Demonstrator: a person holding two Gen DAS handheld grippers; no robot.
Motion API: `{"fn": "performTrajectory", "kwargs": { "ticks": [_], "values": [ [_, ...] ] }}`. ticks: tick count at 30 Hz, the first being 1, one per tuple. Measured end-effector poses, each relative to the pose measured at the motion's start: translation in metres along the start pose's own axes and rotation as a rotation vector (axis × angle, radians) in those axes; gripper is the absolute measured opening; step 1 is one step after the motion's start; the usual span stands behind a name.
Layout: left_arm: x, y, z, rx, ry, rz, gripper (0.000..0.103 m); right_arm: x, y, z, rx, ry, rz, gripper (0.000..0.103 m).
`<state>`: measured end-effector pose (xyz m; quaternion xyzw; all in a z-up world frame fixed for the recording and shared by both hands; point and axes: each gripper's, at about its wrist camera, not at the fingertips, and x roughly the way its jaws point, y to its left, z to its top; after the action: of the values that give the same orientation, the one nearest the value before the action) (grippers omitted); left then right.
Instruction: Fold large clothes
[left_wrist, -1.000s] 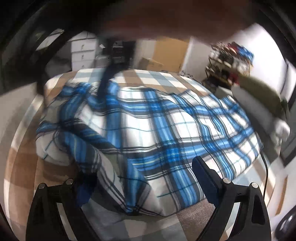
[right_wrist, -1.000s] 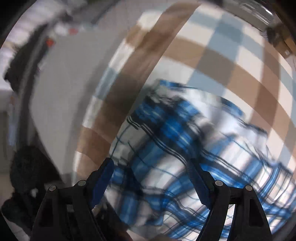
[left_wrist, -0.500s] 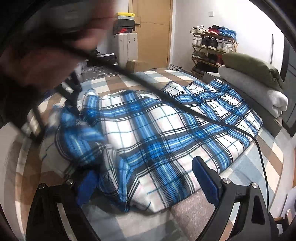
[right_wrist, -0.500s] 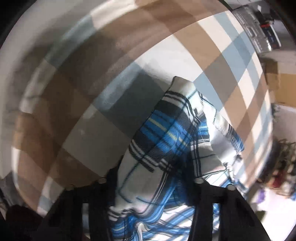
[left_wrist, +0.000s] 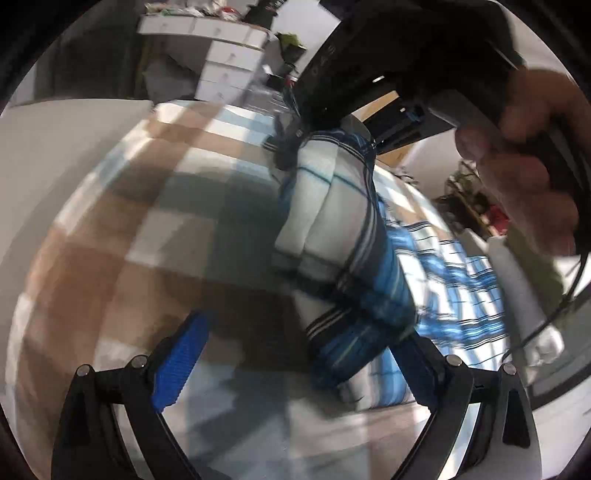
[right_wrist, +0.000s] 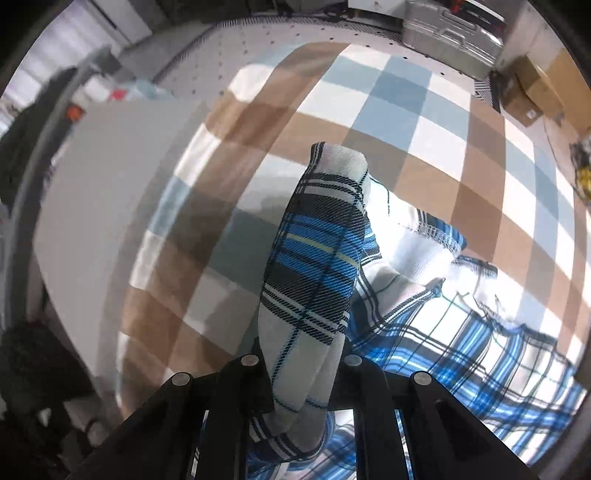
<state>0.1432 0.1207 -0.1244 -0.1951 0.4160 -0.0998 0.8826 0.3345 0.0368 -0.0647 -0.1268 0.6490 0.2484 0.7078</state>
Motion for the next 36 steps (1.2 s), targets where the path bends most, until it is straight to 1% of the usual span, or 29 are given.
{"fn": "performTrajectory", "kwargs": {
  "ticks": [1,3,4,5,6,7,8,10,12,14,17,19,21,22,23,24,26,27,28,29,30,31,33,34,36],
  "values": [
    [0.0,-0.003,0.005,0.003,-0.014,-0.029,0.093,-0.006,-0.003,0.0,0.006,-0.015,0.008,0.012],
    [-0.001,-0.006,0.014,0.0,-0.061,-0.061,0.092,-0.019,-0.004,-0.002,0.013,-0.045,0.03,0.012],
    [-0.001,-0.006,0.016,0.003,-0.069,-0.076,0.078,-0.023,-0.004,-0.002,0.018,-0.061,0.037,0.012],
    [-0.002,-0.006,0.02,0.01,-0.074,-0.09,0.048,-0.027,-0.007,-0.002,0.018,-0.073,0.045,0.012],
    [0.0,-0.005,0.022,0.012,-0.067,-0.091,0.034,-0.033,-0.008,-0.002,0.014,-0.093,0.052,0.011],
    [0.002,-0.001,0.024,0.01,-0.053,-0.084,0.016,-0.037,-0.008,-0.003,0.013,-0.107,0.056,0.011],
    [0.001,0.005,0.026,-0.001,-0.054,-0.081,0.01,-0.038,-0.007,-0.005,0.009,-0.12,0.063,0.011],
    [-0.005,0.016,0.03,-0.025,-0.072,-0.082,0.008,-0.038,0.002,0.0,0.001,-0.134,0.083,0.011],
    [-0.017,0.026,0.035,-0.016,-0.093,-0.061,0.007,-0.038,0.013,0.011,-0.01,-0.153,0.117,0.011],
    [-0.037,0.031,0.043,0.014,-0.129,-0.027,0.006,-0.037,0.027,0.019,-0.022,-0.179,0.155,0.011],
    [-0.074,0.027,0.056,0.088,-0.197,0.016,0.006,-0.056,0.041,0.026,-0.051,-0.245,0.266,0.011],
    [-0.1,0.013,0.063,0.148,-0.242,0.022,0.006,-0.074,0.04,0.026,-0.048,-0.299,0.342,0.011],
    [-0.123,-0.02,0.071,0.243,-0.288,0.015,0.006,-0.098,0.031,0.021,-0.034,-0.357,0.43,0.011],
    [-0.126,-0.032,0.071,0.28,-0.298,0.008,0.006,-0.112,0.023,0.015,-0.029,-0.388,0.47,0.011],
    [-0.131,-0.054,0.07,0.331,-0.313,-0.007,0.006,-0.123,0.014,0.008,-0.028,-0.416,0.497,0.011],
    [-0.13,-0.07,0.068,0.362,-0.333,-0.024,0.006,-0.136,-0.002,-0.005,-0.028,-0.448,0.525,0.011],
    [-0.118,-0.109,0.061,0.439,-0.295,-0.079,0.006,-0.148,-0.031,-0.025,-0.013,-0.486,0.54,0.011],
    [-0.105,-0.129,0.055,0.477,-0.274,-0.088,0.006,-0.151,-0.056,-0.04,0.008,-0.503,0.538,0.011],
    [-0.094,-0.141,0.051,0.501,-0.259,-0.086,0.006,-0.149,-0.072,-0.046,0.027,-0.509,0.533,0.011],
    [-0.076,-0.157,0.043,0.528,-0.237,-0.09,0.006,-0.145,-0.092,-0.054,0.055,-0.509,0.524,0.011],
    [-0.055,-0.17,0.034,0.532,-0.199,-0.108,0.006,-0.137,-0.117,-0.064,0.095,-0.502,0.514,0.011],
    [-0.042,-0.175,0.027,0.528,-0.161,-0.121,0.006,-0.124,-0.141,-0.072,0.14,-0.481,0.509,0.011],
    [0.003,-0.192,0.006,0.518,-0.022,-0.171,0.006,-0.093,-0.184,-0.088,0.216,-0.435,0.441,0.011],
    [0.016,-0.195,-0.002,0.524,0.012,-0.17,0.006,-0.082,-0.196,-0.092,0.234,-0.42,0.421,0.011],
    [0.045,-0.204,-0.024,0.562,0.103,-0.123,0.007,-0.047,-0.22,-0.1,0.261,-0.369,0.371,0.012]
  ]
}}
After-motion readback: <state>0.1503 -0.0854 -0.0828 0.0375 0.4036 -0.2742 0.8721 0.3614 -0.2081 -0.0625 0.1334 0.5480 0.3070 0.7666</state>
